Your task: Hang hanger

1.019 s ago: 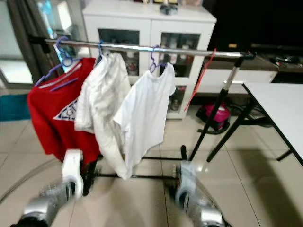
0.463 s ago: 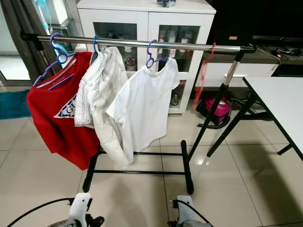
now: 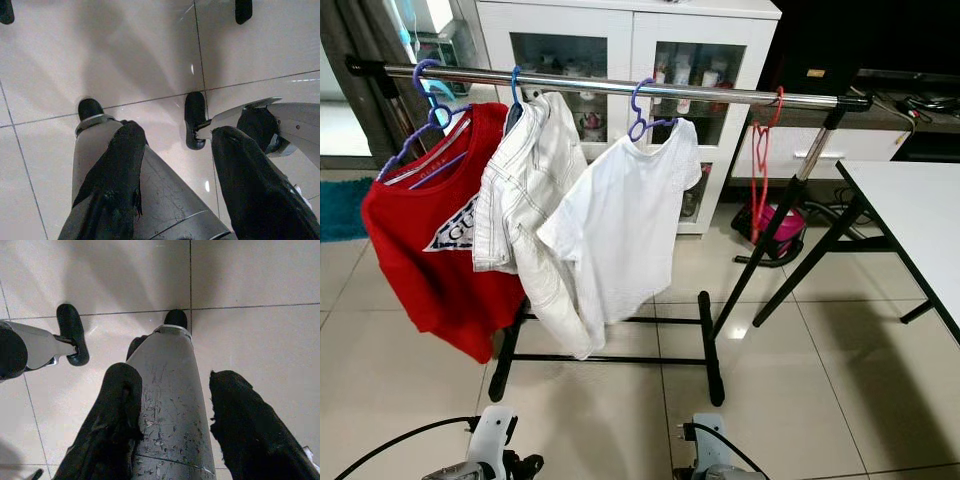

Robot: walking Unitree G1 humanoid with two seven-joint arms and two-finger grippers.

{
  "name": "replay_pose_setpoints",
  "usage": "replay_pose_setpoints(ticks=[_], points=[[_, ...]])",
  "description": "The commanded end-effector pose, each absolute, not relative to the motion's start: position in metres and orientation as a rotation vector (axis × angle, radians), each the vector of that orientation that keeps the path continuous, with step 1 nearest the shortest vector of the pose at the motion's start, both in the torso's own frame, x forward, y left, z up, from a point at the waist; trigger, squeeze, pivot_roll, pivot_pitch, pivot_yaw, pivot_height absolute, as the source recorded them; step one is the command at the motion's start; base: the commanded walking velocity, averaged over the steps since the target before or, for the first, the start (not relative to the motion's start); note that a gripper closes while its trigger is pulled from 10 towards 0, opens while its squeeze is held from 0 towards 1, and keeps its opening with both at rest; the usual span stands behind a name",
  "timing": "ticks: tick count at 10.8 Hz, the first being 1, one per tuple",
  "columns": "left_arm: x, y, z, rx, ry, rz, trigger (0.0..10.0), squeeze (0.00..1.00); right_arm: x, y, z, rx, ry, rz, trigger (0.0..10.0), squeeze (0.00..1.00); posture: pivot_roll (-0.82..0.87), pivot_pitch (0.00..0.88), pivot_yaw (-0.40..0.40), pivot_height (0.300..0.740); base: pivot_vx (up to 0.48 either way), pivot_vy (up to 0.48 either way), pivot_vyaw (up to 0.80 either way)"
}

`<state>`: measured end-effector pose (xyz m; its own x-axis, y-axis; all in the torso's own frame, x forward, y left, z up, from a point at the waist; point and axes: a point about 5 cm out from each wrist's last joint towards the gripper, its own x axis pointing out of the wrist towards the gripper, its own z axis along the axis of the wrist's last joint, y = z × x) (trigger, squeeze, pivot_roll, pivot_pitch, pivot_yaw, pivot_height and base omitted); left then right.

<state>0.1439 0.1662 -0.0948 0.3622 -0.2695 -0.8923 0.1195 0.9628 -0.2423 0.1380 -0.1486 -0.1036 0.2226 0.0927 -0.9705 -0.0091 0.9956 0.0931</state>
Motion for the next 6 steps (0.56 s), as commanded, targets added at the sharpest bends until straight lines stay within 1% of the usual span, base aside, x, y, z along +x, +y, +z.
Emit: replay_pose_setpoints(ticks=[1, 6], points=[[0.1148, 0.1621, -0.1061, -0.173, 1.291, -0.254, 10.0, 0.00, 0.0932, -0.1548, -0.1163, 0.043, 1.520, 0.046, 10.0, 0.00, -0.09, 0.171, -0.040, 0.740, 0.000, 0.000, 0.00], [0.1148, 0.1621, -0.1061, -0.173, 1.291, -0.254, 10.0, 0.00, 0.0932, -0.1548, -0.1163, 0.043, 1.520, 0.046, 10.0, 0.00, -0.09, 0.171, -0.040, 0.740, 0.000, 0.000, 0.00]])
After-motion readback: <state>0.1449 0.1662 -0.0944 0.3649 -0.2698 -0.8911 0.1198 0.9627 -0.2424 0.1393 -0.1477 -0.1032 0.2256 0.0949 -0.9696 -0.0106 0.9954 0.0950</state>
